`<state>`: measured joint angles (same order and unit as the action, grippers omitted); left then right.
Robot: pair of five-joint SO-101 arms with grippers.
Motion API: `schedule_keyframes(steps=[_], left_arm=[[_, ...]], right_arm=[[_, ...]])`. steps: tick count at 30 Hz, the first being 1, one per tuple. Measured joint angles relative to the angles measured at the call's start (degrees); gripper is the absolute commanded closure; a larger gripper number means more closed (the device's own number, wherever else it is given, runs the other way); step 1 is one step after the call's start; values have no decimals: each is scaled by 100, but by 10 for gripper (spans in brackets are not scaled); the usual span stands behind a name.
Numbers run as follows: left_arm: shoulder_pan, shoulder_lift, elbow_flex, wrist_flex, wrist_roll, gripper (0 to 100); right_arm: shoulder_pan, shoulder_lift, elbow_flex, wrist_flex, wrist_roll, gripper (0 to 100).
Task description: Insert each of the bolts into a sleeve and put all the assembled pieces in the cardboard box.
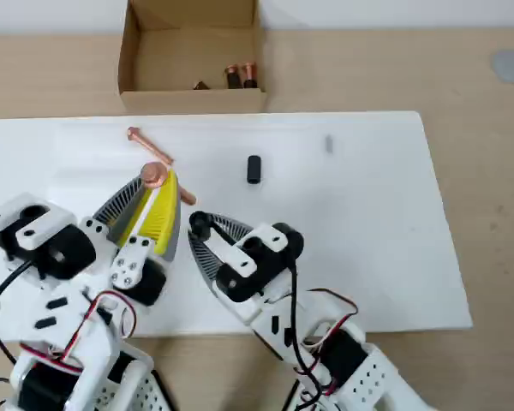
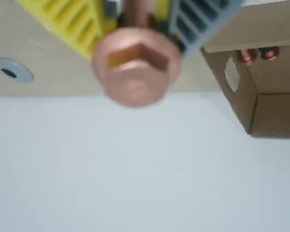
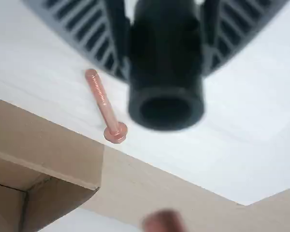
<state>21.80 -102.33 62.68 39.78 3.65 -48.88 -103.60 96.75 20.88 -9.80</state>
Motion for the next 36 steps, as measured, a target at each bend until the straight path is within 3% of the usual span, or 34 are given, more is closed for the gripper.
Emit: schedule_keyframes(steps=[6, 21, 36], left_arm=[[149, 527, -580, 615, 9, 990], [343, 1336, -1002, 1143, 334, 991], [343, 1336, -1037, 1160, 369, 993]], right_arm=[[0, 0, 0, 0, 0, 988], [0, 0, 0, 0, 0, 988], [0, 0, 0, 0, 0, 988]])
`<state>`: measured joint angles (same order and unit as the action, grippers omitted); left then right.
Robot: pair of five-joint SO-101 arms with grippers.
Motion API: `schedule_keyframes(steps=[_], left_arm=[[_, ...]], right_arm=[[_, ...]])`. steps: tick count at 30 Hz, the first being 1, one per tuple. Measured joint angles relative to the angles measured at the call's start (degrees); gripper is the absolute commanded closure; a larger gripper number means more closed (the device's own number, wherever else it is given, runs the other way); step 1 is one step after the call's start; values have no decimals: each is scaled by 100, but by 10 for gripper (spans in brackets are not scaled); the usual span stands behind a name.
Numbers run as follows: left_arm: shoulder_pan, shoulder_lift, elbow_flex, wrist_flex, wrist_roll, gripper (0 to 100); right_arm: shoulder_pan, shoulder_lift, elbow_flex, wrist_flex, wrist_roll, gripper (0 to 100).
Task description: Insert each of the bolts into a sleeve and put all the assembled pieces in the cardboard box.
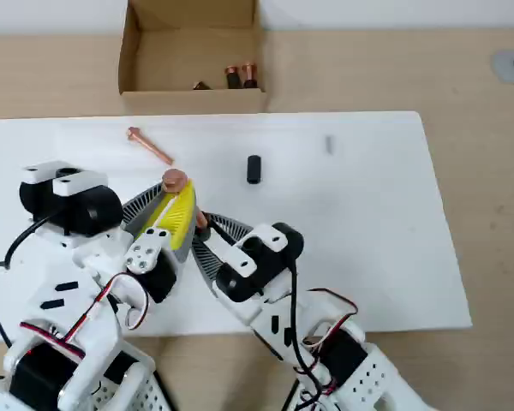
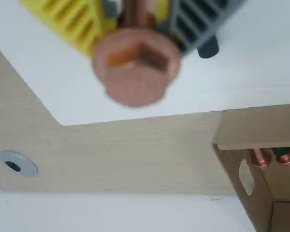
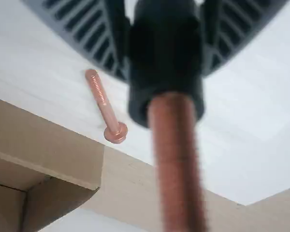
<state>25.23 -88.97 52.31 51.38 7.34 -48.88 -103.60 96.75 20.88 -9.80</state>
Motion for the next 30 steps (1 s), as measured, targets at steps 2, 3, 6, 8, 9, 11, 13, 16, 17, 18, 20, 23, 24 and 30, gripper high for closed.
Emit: schedule_keyframes(steps=[2, 3, 6, 8, 9, 11, 13, 16, 17, 18, 20, 23, 24, 30], left_arm=[[0, 0, 0, 0, -70, 993], [0, 0, 0, 0, -105, 993], [0, 0, 0, 0, -167, 993], [0, 0, 0, 0, -176, 992], [-26, 0, 0, 0, -176, 992], [-105, 0, 0, 0, -176, 992], [-123, 0, 0, 0, -176, 992], [-123, -9, 35, 0, -273, 992], [-123, -9, 44, 0, -299, 992], [-123, -9, 44, 0, -316, 992], [-123, -9, 44, 0, -325, 992], [-123, -9, 62, 0, -325, 992], [-123, -9, 62, 0, -325, 992], [-114, -9, 255, 0, -325, 992]], right_arm=[[0, 0, 0, 0, 0, 988], [0, 0, 0, 0, 0, 988], [0, 0, 0, 0, 0, 988], [0, 0, 0, 0, 0, 988], [0, 0, 0, 0, 0, 988], [0, 0, 0, 0, 0, 988], [0, 0, 0, 0, 0, 988], [-9, 0, 0, 0, 0, 988], [-9, 0, 0, 0, 0, 988], [-9, 0, 0, 0, 0, 988], [-9, 0, 0, 0, 0, 988], [-9, 0, 0, 0, 0, 988], [-9, 0, 0, 0, 0, 988], [-18, 0, 0, 0, 0, 988]])
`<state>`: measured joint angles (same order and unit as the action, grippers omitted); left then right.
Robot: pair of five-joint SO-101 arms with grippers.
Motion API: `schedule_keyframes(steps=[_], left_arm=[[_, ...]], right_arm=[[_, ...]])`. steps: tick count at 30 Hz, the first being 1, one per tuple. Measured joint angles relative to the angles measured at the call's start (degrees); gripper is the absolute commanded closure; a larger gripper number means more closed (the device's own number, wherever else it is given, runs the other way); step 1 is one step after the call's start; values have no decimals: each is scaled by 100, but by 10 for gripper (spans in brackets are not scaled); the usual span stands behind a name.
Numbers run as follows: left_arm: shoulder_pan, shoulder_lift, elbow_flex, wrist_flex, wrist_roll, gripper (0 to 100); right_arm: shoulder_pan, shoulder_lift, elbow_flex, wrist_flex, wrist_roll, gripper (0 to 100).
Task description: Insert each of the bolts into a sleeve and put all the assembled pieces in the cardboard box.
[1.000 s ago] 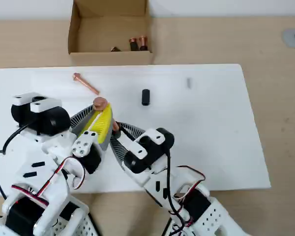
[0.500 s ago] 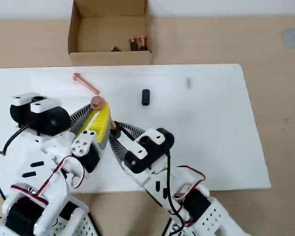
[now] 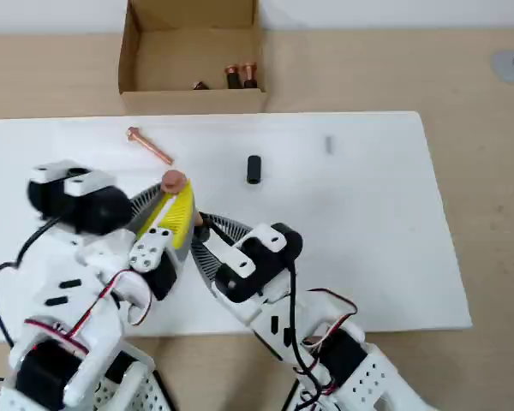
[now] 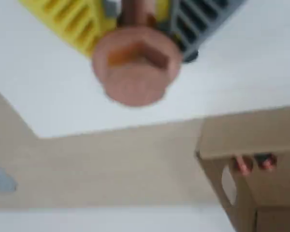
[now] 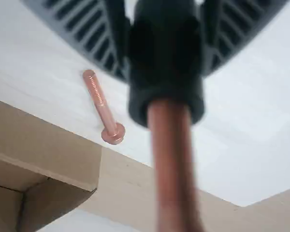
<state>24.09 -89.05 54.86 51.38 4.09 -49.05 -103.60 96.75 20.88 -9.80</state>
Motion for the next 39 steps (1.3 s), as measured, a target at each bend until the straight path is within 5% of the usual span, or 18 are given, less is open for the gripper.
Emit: schedule_keyframes(steps=[16, 27, 39], left_arm=[[369, -44, 387, -18, -730, 993], [624, -44, 360, 1029, -1495, 989], [642, -53, -167, 2321, -1793, 878]], right_arm=[[35, 9, 0, 18, -9, 988], [-53, 0, 0, 18, 0, 988], [-44, 9, 0, 26, 0, 989]])
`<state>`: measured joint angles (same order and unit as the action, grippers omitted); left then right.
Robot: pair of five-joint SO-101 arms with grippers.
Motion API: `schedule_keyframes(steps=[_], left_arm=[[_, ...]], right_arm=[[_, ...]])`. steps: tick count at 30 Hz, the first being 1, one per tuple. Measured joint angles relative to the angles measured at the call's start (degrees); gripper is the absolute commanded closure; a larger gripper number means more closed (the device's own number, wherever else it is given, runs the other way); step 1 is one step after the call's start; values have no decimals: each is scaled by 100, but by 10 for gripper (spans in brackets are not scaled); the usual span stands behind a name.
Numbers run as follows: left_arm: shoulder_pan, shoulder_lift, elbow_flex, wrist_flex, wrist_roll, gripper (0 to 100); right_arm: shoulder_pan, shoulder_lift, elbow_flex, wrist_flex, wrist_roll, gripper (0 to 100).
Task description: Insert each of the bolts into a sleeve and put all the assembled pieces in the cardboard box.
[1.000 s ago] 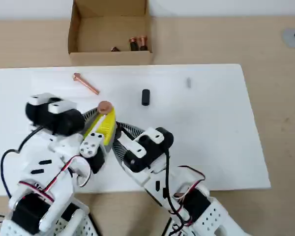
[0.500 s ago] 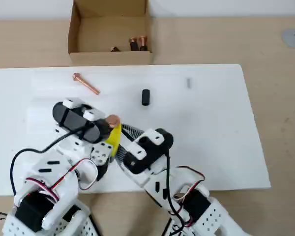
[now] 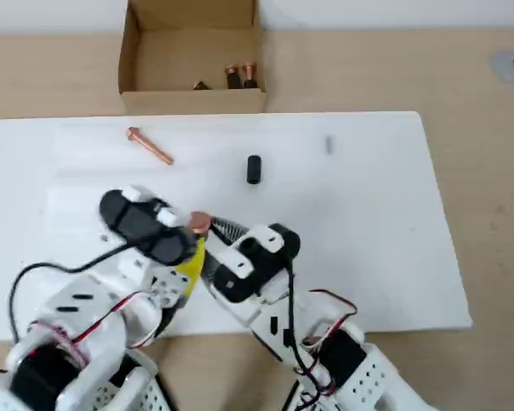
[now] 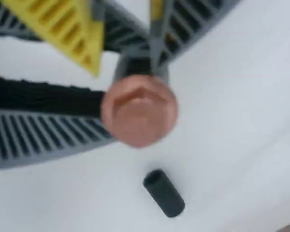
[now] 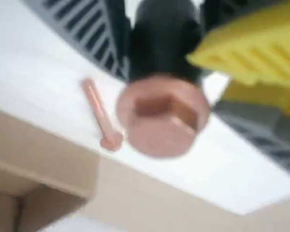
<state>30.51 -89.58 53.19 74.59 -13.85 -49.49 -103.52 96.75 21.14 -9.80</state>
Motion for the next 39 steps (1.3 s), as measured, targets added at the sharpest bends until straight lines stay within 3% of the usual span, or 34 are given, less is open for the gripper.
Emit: schedule_keyframes(steps=[11, 17, 23, 27, 32, 39], left_arm=[[-299, 35, -580, 343, 26, 871], [-387, 413, -1881, 668, 809, 871], [-387, 1635, -3719, 1240, 1415, 871], [-492, 2374, -4607, 1662, 1459, 874], [-1582, 3174, -4527, 1688, 1459, 874], [-3007, 3596, -2673, 352, 1486, 875]], right_arm=[[114, 0, 0, 0, 9, 989], [756, 0, 0, 0, 79, 989], [1222, 149, -404, -387, 457, 989], [1556, 1292, -1354, -624, 466, 989], [1749, 3516, -3007, -642, 352, 989], [1749, 6629, -5371, -642, 343, 989]])
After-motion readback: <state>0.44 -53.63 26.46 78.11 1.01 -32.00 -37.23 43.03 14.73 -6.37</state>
